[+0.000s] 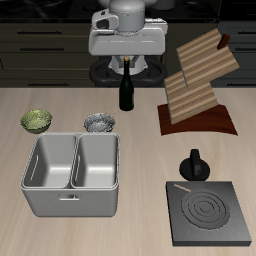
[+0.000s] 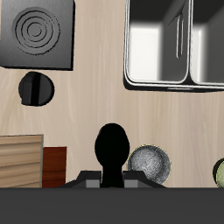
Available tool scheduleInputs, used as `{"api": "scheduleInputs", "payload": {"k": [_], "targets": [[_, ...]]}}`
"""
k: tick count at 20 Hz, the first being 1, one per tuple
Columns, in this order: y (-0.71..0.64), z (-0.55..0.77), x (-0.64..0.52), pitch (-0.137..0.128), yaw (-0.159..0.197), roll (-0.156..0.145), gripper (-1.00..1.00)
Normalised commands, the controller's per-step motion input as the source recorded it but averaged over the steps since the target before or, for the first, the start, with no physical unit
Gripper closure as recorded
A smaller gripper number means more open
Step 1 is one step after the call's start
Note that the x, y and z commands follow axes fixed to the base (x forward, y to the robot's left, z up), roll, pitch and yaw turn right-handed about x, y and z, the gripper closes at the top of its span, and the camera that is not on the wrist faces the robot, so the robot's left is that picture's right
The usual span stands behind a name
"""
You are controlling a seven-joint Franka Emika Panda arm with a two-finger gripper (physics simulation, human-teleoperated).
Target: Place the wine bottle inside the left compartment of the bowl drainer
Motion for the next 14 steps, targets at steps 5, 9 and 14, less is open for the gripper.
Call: {"api": "scheduleInputs", "payload": {"k": [5,9,14], "targets": [[-0.13,0.49,0.00,-0.051,-0.009,-0.018,1.00],[-0.23,0.26,0.25,-0.003,-0.014,-0.048,1.00],[-0.30,0.31,0.38,0.014,-0.045,-0.034,1.00]]}}
